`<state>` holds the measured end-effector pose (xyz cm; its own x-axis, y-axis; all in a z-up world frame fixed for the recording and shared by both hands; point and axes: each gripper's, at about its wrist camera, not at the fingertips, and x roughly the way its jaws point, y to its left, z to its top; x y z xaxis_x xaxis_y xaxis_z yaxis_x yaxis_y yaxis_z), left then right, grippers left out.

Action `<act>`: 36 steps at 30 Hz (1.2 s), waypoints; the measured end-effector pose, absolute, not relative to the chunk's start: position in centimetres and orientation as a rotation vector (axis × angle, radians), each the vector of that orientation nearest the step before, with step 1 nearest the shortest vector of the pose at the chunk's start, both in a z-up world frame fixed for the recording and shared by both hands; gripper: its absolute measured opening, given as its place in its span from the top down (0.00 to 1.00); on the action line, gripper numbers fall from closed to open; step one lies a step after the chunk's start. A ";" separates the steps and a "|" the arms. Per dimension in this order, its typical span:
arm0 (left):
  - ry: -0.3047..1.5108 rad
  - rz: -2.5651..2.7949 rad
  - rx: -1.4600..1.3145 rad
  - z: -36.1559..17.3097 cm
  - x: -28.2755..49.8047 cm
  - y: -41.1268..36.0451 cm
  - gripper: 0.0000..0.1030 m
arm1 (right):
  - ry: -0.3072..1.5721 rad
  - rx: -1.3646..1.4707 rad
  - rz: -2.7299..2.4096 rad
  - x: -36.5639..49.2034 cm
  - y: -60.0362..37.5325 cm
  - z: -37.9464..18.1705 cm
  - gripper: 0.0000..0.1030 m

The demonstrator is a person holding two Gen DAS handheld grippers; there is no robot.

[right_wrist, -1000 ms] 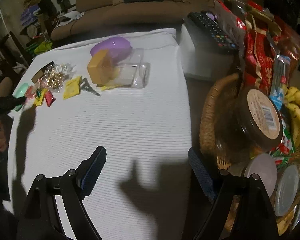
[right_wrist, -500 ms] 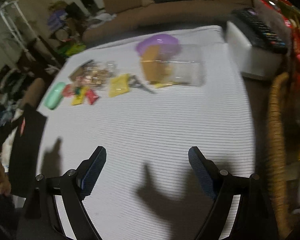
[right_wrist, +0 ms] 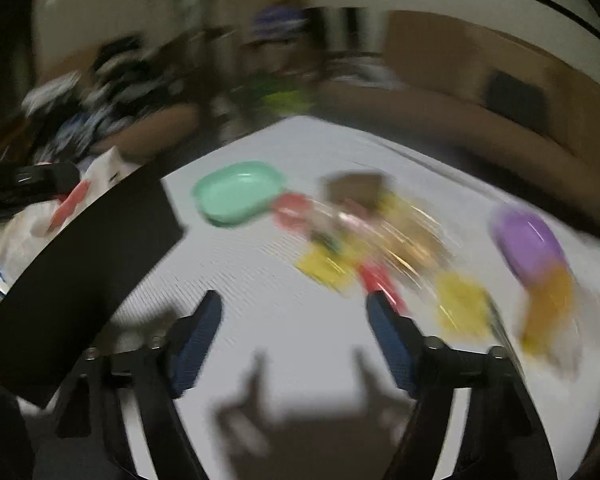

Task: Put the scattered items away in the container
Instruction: 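Hold the pink clip in the left tool while the right tool grasps the pink flower cutter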

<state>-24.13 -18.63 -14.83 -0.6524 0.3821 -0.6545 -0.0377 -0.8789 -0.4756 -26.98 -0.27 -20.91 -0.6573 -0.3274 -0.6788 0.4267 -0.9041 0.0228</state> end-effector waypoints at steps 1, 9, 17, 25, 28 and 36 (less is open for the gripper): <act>-0.631 2.582 -1.157 -14.4 -24.1 -19.0 0.96 | 0.241 1.008 -2.485 -29.3 -2.0 -21.1 0.38; -0.693 2.593 -1.173 -14.1 -24.1 -21.5 0.96 | 0.490 1.243 -2.264 -44.5 -9.5 -24.8 0.43; -0.642 2.589 -1.190 -14.1 -24.4 -21.7 0.96 | 0.496 1.286 -2.273 -45.2 -8.7 -26.7 0.46; -0.494 2.622 -1.177 -13.6 -23.9 -19.7 0.96 | 0.441 1.125 -2.346 -35.9 -4.0 -20.2 0.47; -0.375 2.630 -1.165 -13.2 -23.3 -17.3 0.96 | 0.447 1.024 -2.451 -29.6 -0.3 -15.8 0.46; -0.096 2.588 -1.089 -12.4 -20.5 -9.5 0.96 | 0.141 0.975 -2.778 -15.3 10.0 -9.7 0.46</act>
